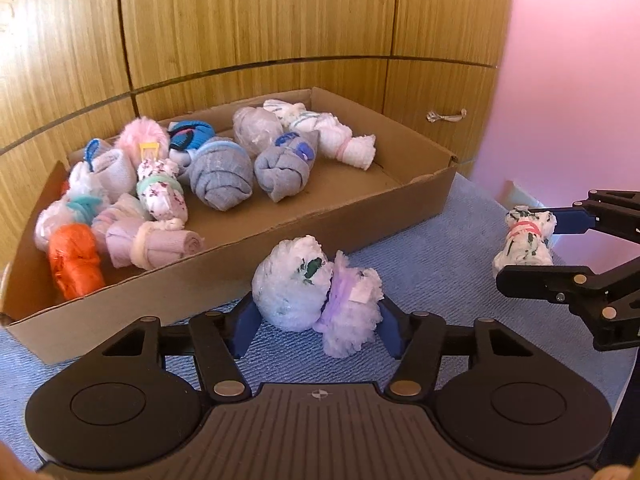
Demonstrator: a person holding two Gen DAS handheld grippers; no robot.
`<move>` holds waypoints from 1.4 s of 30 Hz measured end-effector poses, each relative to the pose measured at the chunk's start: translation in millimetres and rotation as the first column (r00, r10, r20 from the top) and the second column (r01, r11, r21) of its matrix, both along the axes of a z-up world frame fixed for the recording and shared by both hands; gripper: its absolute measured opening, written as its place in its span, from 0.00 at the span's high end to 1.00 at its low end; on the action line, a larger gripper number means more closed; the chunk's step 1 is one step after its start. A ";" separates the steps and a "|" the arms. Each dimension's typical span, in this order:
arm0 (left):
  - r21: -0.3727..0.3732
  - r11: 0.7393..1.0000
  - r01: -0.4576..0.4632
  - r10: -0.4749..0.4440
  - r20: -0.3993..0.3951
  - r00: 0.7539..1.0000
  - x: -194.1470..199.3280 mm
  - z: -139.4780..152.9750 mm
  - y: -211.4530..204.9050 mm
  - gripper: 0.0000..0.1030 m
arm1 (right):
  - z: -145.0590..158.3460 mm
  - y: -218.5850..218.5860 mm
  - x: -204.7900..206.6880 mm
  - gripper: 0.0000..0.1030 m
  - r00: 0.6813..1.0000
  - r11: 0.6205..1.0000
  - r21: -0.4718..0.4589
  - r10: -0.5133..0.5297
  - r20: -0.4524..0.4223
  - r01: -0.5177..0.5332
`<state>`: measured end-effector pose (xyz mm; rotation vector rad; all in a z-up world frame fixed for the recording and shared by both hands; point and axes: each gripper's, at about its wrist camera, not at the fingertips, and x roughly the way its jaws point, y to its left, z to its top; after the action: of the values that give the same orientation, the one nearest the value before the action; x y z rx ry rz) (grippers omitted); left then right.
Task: Organize objects
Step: 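Grasp the white lilac-trimmed bundle with left gripper while right gripper grasps the green-patterned red-banded bundle, then carry both held bundles over the tray and lower them inside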
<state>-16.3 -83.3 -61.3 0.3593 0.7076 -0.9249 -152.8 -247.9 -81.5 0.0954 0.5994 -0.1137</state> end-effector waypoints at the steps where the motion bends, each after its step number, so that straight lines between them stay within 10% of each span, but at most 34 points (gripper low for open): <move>1: -0.002 1.000 0.000 0.000 0.002 1.000 -0.8 2.4 1.8 0.36 | 1.4 0.0 -0.3 0.38 1.000 1.000 -0.002 0.001 0.002 -0.001; 28: 0.026 0.995 0.092 -0.095 0.149 0.984 41.9 147.9 -0.7 0.36 | 123.1 -27.7 37.7 0.38 0.977 0.953 -0.245 0.203 0.069 -0.181; 42: 0.119 0.984 0.133 -0.125 -0.076 0.989 84.4 72.6 -52.7 0.36 | 74.4 -14.6 126.8 0.38 0.916 0.898 -0.186 0.378 -0.136 -0.399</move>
<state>68.1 -136.0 11.2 0.4902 0.8139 -1.0223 -26.0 -262.5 -7.1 -0.2388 0.6891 0.2098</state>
